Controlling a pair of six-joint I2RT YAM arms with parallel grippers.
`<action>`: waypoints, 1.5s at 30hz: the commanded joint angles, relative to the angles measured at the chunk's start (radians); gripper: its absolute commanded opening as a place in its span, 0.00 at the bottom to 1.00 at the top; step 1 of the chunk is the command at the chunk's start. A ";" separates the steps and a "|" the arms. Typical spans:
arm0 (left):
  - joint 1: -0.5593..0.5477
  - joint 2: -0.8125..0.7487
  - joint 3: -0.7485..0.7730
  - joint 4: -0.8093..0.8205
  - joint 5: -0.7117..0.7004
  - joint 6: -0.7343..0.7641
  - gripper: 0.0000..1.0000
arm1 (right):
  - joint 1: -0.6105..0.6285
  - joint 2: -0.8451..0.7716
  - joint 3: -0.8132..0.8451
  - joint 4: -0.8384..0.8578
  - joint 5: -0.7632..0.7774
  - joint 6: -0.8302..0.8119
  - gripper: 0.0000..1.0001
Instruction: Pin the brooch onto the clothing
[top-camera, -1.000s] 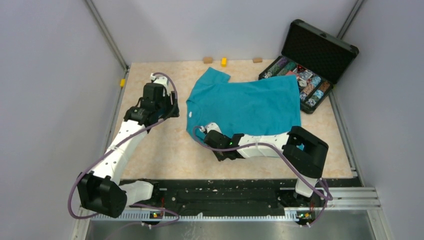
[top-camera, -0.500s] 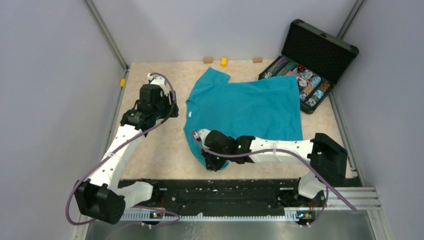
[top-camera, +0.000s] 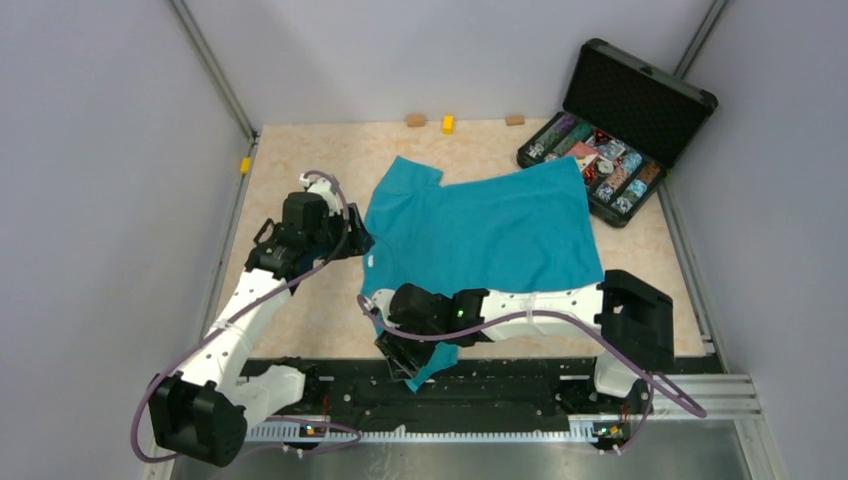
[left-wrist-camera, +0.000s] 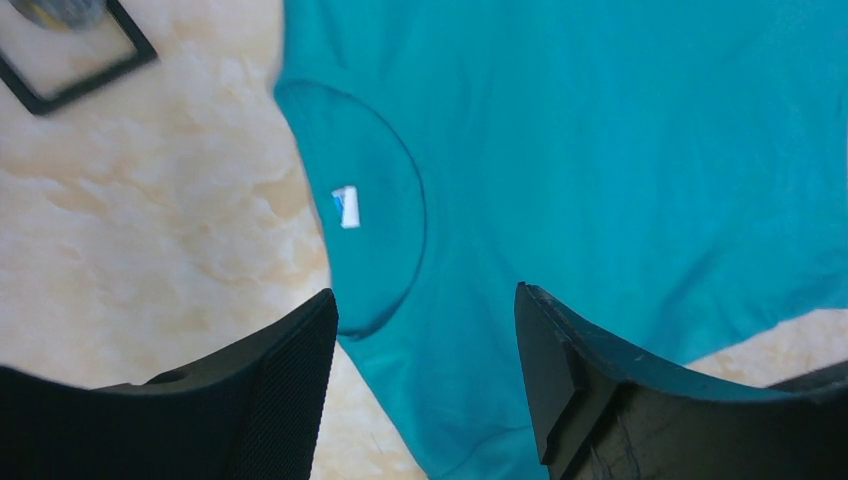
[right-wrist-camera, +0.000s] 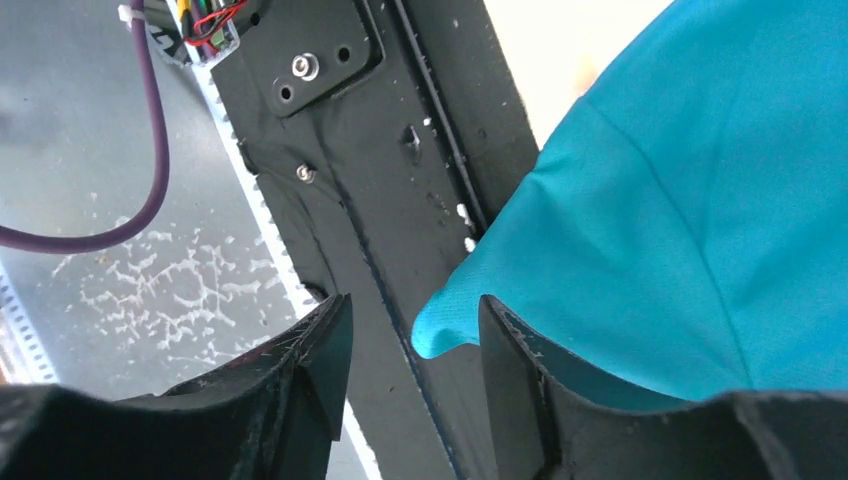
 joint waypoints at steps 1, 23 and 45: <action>0.004 -0.044 -0.110 0.135 0.099 -0.156 0.70 | 0.004 -0.076 0.061 0.038 0.100 0.004 0.56; -0.136 0.350 -0.166 0.490 0.006 -0.309 0.66 | -0.685 -0.202 -0.321 0.247 0.286 0.034 0.72; -0.039 0.739 0.031 0.461 -0.039 -0.230 0.61 | -0.837 0.000 -0.328 0.375 0.176 0.139 0.72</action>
